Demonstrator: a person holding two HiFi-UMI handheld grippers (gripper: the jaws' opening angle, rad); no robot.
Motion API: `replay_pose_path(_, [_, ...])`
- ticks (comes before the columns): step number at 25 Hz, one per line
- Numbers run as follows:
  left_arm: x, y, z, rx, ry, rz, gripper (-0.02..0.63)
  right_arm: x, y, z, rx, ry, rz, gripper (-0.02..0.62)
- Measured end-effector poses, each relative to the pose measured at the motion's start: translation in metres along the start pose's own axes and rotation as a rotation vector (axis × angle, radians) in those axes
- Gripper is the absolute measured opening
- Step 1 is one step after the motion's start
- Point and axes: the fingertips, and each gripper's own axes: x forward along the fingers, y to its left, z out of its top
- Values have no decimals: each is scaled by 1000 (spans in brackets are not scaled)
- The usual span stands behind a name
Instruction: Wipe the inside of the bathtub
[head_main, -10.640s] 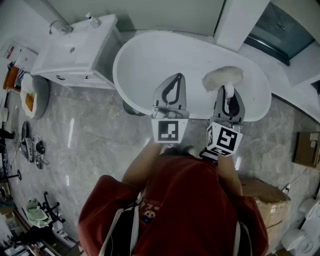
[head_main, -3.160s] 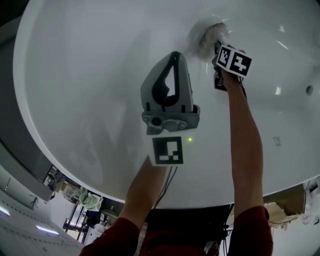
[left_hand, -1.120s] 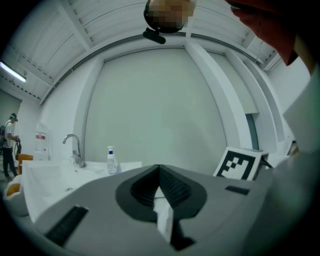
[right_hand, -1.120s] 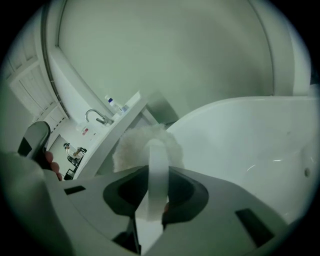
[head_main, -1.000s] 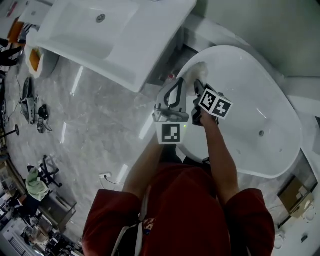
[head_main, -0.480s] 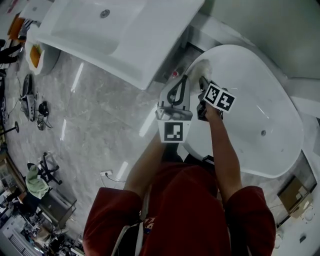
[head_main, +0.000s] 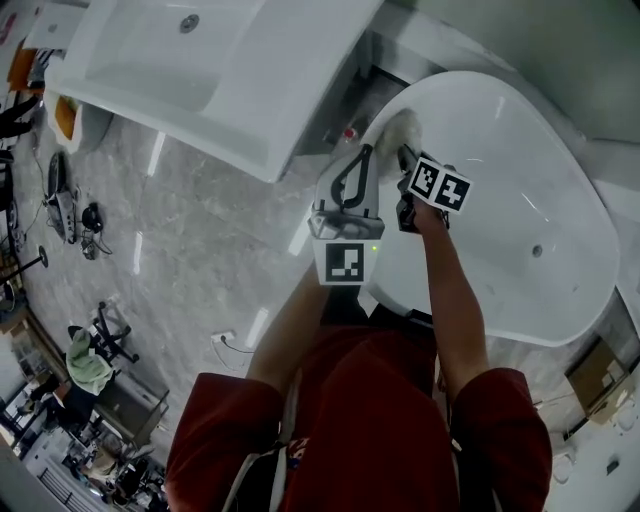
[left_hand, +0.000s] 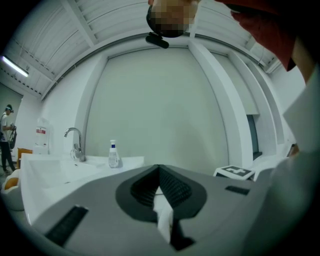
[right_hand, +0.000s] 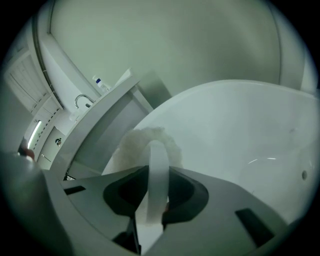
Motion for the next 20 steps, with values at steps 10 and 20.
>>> replay_pose_path(10, [30,-28,-31,-33,37,-50,15,41,-51,-17,66,29,-23,101])
replay_pose_path(20, [67,-70,-82,-83,72,-72,15,80,-120,-44,141,40,-33,101])
